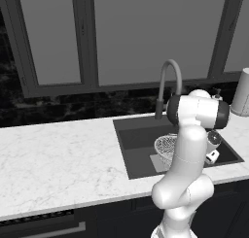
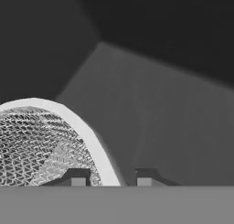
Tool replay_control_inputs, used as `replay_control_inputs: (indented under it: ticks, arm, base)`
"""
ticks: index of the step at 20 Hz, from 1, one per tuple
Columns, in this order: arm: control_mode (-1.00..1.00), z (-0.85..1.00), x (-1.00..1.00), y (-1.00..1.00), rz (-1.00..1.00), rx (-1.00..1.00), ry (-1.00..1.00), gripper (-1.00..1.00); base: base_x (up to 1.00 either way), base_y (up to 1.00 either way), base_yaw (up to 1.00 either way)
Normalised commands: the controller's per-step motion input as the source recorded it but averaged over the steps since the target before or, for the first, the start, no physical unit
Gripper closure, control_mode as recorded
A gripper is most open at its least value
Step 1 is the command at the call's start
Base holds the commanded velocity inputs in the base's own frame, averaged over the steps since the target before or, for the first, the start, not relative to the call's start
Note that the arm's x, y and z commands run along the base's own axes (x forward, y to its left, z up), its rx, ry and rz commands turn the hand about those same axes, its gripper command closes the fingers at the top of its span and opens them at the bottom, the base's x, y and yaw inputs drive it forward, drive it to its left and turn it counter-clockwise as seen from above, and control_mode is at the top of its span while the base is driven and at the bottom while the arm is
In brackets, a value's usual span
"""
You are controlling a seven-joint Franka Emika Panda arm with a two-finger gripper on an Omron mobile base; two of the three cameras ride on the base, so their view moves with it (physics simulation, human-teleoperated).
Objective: Put the colander in the sink, put the mango in the colander, and turn on the sink faucet and pour water over the colander.
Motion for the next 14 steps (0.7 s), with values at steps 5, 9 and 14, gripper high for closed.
replay_control_inputs:
  ticks: [5, 9, 14]
  arm:
    - [-1.00, 0.38, -0.26, 0.27, 0.00, -0.01, -0.02, -1.00]
    - [-1.00, 0.62, -0.31, 0.18, 0.00, 0.00, 0.00, -1.00]
    - [-1.00, 0.78, -0.23, -0.02, 0.00, 0.00, -0.02, -1.00]
  base:
    - [0.00, 0.00, 0.00]
    - [0.00, 0.00, 0.00]
    - [0.00, 0.00, 0.00]
